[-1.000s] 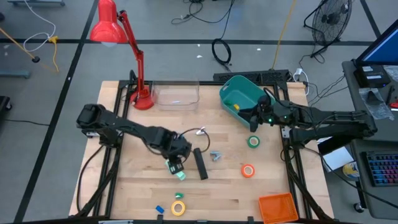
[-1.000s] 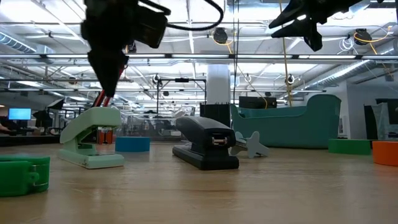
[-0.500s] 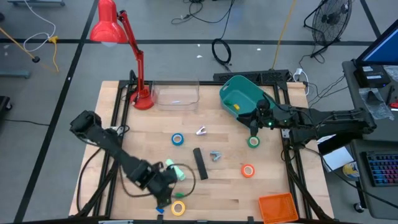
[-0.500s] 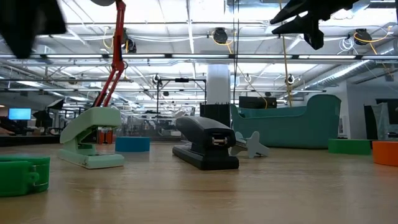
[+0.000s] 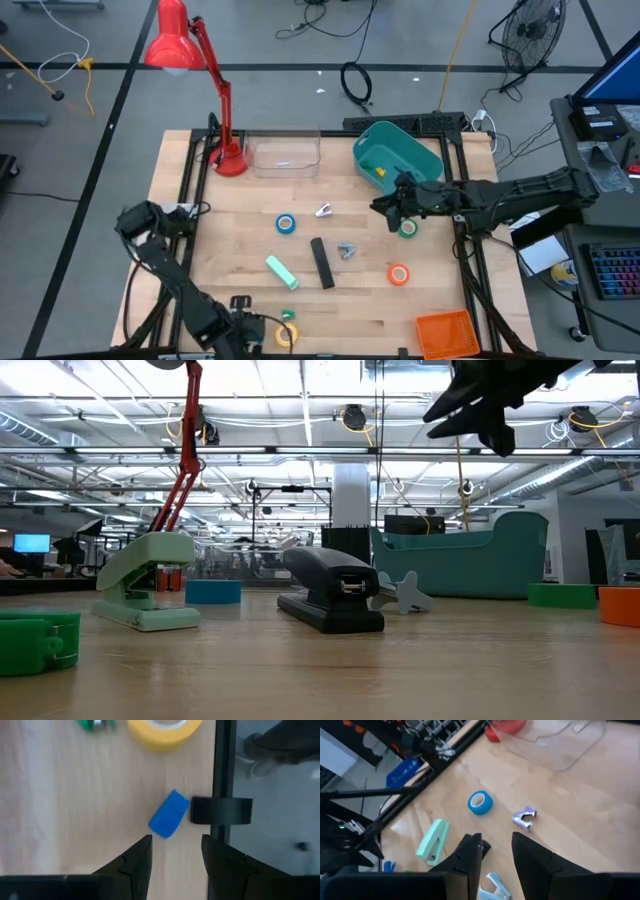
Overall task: Pick and place Stapler, Stapler remover, tape
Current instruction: Put the blue stapler into the green bin
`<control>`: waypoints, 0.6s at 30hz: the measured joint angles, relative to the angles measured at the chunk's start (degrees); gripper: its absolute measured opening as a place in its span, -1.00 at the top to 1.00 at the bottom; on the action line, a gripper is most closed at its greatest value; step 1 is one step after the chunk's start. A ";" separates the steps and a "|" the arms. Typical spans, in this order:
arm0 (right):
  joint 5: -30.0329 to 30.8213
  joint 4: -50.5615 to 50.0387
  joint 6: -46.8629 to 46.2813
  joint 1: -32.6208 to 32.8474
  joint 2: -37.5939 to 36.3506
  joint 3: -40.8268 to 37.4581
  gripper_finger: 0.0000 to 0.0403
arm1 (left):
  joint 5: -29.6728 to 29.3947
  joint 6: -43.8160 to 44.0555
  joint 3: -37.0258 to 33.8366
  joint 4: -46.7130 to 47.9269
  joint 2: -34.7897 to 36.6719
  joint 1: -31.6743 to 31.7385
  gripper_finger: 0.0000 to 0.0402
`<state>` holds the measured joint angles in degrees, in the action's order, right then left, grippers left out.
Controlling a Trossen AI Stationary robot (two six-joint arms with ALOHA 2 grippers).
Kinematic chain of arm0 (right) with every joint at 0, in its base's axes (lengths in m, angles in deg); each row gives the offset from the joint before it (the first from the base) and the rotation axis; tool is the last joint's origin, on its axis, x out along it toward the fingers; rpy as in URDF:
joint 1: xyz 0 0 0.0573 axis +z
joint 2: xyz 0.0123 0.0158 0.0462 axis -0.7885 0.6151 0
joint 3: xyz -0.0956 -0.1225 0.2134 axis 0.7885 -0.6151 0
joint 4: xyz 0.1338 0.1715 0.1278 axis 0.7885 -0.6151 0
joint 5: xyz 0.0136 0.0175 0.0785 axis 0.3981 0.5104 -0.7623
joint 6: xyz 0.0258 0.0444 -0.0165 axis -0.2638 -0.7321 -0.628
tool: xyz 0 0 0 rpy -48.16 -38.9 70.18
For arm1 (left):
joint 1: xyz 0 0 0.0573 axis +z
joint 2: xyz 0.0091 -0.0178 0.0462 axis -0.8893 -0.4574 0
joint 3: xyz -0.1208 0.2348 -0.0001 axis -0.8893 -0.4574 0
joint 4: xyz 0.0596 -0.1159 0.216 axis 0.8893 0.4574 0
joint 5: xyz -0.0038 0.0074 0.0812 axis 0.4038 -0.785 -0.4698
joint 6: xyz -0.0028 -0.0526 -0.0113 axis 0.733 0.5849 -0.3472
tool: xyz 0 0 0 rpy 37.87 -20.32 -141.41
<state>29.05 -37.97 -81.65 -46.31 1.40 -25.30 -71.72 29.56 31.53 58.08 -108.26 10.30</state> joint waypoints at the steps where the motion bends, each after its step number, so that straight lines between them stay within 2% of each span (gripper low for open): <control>1: 0.01 0.01 -0.27 0.27 0.52 0.00 0.50 | -1.18 -1.83 1.66 2.02 -0.83 0.09 0.13; 4: -0.02 0.19 -0.71 0.94 1.85 0.00 0.50 | -5.21 -7.64 6.45 6.69 -3.49 0.50 0.13; 6: 0.00 0.82 -0.71 1.27 2.49 0.00 0.50 | -5.62 -12.08 8.43 6.36 -4.98 0.79 0.13; 9: 0.07 1.69 -0.71 1.68 2.77 0.00 0.50 | -2.50 -16.04 9.82 5.13 -6.61 1.10 0.13; 13: 0.13 3.61 -0.71 1.89 2.54 0.00 0.50 | 1.26 -16.87 9.76 6.07 -7.96 0.96 0.13; 18: 0.13 4.76 -0.71 1.89 2.46 0.00 0.50 | 0.91 -16.67 9.80 8.45 -7.97 0.58 0.13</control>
<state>29.18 -33.21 -82.35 -44.43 3.86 -25.30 -70.81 12.89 41.33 66.53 -116.23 10.88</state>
